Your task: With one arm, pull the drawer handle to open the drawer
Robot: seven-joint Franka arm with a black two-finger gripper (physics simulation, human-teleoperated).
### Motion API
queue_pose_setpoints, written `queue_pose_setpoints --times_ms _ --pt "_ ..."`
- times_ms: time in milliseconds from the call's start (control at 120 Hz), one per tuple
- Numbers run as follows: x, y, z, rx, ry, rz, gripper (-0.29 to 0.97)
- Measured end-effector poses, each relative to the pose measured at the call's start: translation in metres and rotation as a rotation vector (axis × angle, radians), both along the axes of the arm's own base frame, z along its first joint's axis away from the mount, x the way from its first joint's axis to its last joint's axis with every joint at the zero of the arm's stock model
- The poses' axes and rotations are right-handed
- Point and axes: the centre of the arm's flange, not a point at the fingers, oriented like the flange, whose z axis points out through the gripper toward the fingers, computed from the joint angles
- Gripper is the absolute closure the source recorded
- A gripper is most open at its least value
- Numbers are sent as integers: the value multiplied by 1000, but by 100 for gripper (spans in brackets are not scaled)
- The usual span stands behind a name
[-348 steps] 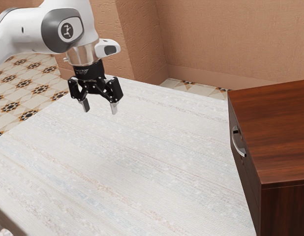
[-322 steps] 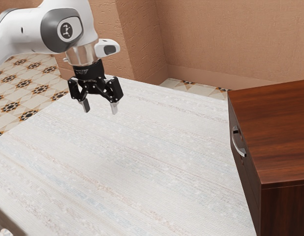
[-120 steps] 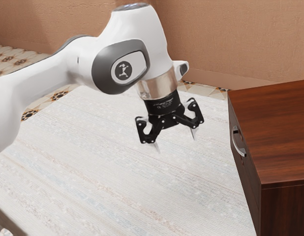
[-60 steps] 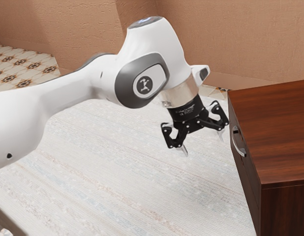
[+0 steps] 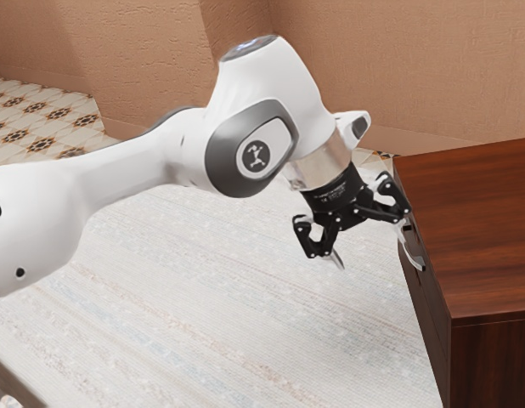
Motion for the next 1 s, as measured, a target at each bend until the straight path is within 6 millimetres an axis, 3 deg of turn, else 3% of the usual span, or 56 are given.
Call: queue_pose_setpoints --times_ms 217,592,1000 --pt "0 -4 -5 -4 -14 -13 2" --pt "2 -11 -7 -7 -37 -38 17" --pt "0 -4 -22 -18 -25 -37 20"
